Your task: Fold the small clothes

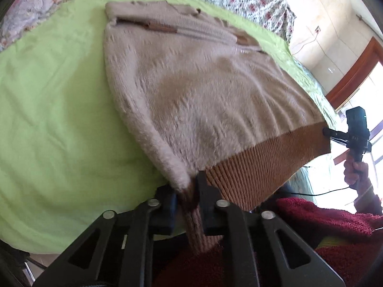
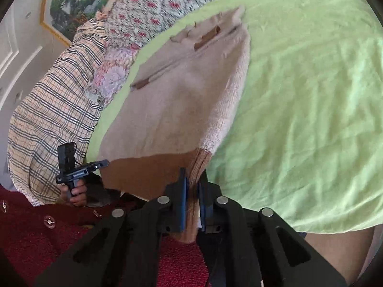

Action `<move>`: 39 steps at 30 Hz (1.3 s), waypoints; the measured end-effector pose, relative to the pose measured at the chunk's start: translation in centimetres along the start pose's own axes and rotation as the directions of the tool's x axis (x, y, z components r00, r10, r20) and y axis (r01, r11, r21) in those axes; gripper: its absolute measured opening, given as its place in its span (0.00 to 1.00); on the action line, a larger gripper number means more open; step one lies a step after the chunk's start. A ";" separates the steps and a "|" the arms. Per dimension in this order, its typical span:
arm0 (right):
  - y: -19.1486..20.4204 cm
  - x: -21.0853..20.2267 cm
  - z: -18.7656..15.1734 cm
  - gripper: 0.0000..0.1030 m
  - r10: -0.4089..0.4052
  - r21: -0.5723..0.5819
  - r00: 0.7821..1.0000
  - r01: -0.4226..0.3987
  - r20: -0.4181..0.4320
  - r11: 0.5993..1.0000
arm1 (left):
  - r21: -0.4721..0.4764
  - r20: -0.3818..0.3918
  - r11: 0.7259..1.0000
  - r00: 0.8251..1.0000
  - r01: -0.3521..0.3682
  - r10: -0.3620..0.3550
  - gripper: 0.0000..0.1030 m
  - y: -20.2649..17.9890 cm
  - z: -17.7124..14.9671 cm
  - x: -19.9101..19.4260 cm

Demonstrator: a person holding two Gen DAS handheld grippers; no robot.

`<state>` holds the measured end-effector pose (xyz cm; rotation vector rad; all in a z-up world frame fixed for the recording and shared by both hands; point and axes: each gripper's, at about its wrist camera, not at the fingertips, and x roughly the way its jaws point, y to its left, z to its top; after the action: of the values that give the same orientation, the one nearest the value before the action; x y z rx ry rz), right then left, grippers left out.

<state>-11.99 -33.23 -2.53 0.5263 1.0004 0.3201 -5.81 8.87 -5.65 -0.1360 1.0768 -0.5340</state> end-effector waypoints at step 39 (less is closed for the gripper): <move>0.6 5.6 30.9 0.07 -0.019 0.046 0.922 0.002 0.388 0.999 | -0.125 0.460 0.992 0.887 0.021 0.039 0.05 6.9 29.9 -2.0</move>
<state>17.45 -38.36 7.15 0.5976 0.6246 0.1732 21.77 11.35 7.80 -0.3529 0.6408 -0.3955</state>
